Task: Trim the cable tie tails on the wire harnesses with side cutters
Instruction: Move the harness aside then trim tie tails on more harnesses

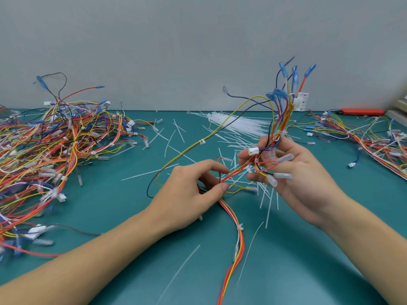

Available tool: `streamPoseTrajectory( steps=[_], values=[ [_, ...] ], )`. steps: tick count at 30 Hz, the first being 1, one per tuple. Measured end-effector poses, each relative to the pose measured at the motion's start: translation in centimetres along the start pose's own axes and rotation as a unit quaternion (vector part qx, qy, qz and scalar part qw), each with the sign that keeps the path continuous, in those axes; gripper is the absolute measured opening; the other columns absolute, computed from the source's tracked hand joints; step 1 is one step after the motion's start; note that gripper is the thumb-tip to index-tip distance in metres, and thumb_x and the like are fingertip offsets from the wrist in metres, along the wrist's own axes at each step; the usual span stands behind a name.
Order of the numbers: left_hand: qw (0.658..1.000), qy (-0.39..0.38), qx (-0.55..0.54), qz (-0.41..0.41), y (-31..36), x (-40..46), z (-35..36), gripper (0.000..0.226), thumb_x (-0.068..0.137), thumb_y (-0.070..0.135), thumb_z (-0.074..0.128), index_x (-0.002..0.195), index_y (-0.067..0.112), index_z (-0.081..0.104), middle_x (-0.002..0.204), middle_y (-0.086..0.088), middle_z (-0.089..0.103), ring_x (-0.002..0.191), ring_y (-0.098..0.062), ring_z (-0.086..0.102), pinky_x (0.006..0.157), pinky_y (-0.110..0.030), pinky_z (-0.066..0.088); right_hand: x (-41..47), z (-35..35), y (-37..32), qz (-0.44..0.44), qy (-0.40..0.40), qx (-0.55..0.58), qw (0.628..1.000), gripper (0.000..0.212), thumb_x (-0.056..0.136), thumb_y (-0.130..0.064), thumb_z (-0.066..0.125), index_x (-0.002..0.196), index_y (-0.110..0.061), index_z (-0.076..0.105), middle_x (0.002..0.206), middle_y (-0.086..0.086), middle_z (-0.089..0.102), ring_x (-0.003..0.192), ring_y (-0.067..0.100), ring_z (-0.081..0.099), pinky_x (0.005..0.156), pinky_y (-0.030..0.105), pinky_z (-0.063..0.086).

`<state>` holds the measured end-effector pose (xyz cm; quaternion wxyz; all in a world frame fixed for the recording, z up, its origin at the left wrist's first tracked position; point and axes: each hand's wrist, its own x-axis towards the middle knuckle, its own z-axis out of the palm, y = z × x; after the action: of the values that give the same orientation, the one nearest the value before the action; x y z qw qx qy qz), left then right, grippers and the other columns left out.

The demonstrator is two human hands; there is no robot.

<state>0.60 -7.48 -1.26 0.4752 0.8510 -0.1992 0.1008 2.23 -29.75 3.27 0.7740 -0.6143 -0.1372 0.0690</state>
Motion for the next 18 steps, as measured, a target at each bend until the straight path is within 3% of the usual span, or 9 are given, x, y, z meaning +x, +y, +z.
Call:
streamPoseTrajectory(
  steps=[4,7,12,16,18],
  values=[
    [0.993,0.071,0.091,-0.022,0.2,-0.6,0.3,0.021,0.091,0.049,0.066,0.111,0.047,0.061,0.089,0.027,0.072,0.061,0.002,0.063,0.069,-0.029,0.054,0.4,-0.5,0.0,0.015,-0.002,0.018,1.000,0.032,0.095,0.000,0.055,0.085,-0.027,0.069,0.105,0.018,0.076,0.099,0.031,0.074,0.079,0.038,0.060],
    [0.987,0.140,0.077,0.020,0.6,-0.7,0.5,0.011,0.092,0.042,0.067,0.102,0.039,0.066,0.082,0.025,0.071,0.053,-0.003,0.059,0.060,-0.022,0.046,0.6,-1.0,0.1,0.018,0.005,0.031,0.999,0.040,0.099,0.009,0.045,0.089,-0.024,0.066,0.106,0.019,0.076,0.099,0.034,0.074,0.077,0.038,0.061],
    [0.985,0.146,0.035,0.090,1.3,-1.0,0.6,0.007,0.092,0.024,0.069,0.096,0.029,0.070,0.076,0.013,0.071,0.063,-0.010,0.063,0.059,-0.007,0.037,1.1,-1.3,0.4,0.044,0.019,0.094,0.994,0.017,0.092,-0.009,0.059,0.091,-0.025,0.066,0.108,0.018,0.076,0.103,0.037,0.074,0.082,0.039,0.063],
    [0.984,0.114,0.079,0.116,1.2,-1.0,0.7,0.012,0.093,0.023,0.069,0.102,0.030,0.069,0.085,0.026,0.065,0.073,0.000,0.060,0.066,-0.003,0.035,1.3,-1.8,0.6,0.056,0.040,0.129,0.989,0.019,0.094,-0.004,0.055,0.097,-0.022,0.059,0.113,0.018,0.076,0.108,0.037,0.073,0.083,0.038,0.063],
    [0.984,0.099,0.090,0.115,1.0,-0.9,0.7,0.014,0.093,0.024,0.068,0.106,0.032,0.068,0.089,0.022,0.063,0.077,-0.004,0.060,0.066,-0.005,0.034,1.4,-1.7,0.6,0.052,0.048,0.134,0.988,0.018,0.089,-0.006,0.058,0.097,-0.021,0.059,0.112,0.018,0.076,0.108,0.036,0.074,0.083,0.038,0.063]
  ],
)
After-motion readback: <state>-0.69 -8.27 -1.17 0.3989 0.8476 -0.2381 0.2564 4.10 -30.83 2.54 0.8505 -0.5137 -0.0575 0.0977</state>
